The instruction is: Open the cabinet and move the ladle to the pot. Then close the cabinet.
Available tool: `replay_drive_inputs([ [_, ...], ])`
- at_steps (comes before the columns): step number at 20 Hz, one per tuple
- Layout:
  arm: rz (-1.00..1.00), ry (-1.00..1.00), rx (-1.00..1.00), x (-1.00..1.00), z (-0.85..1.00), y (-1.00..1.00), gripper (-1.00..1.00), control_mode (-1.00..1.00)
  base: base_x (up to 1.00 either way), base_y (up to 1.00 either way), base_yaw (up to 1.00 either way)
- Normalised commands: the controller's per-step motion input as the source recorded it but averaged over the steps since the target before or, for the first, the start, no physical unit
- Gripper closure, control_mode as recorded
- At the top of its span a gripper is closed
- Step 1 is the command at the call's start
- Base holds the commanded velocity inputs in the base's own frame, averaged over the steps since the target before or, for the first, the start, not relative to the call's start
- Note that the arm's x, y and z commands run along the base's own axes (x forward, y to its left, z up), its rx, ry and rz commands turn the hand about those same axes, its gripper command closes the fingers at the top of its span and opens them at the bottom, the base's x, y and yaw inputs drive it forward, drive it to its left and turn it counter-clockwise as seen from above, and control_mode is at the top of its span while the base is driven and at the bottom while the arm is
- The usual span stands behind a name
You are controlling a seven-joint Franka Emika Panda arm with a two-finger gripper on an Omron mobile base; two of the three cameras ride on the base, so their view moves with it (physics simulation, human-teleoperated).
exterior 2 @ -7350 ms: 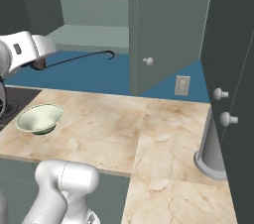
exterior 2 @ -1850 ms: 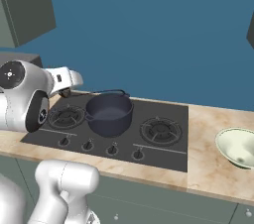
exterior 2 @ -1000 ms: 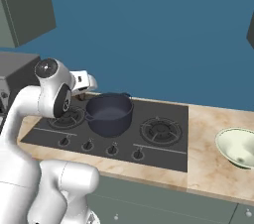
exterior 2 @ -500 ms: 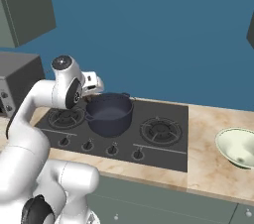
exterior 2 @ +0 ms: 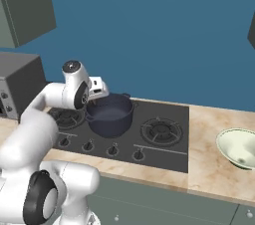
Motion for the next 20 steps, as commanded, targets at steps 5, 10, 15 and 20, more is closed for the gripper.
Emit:
replay_drive_inputs([
  [5, -0.02, 0.06, 0.0, 0.37, -0.33, 0.0, 1.0, -1.0, 0.0, 0.0, 0.0],
  [10, -0.02, 0.01, 0.0, 0.26, -0.23, -0.01, 1.0, -1.0, 0.0, 0.0, 0.0],
  [15, -0.02, 0.01, 0.0, 0.2, -0.17, -0.01, 1.0, -1.0, 0.0, 0.0, 0.0],
  [20, -0.03, 0.05, 0.0, 0.06, -0.06, -0.03, -1.0, -1.0, 0.0, 0.0, 0.0],
])
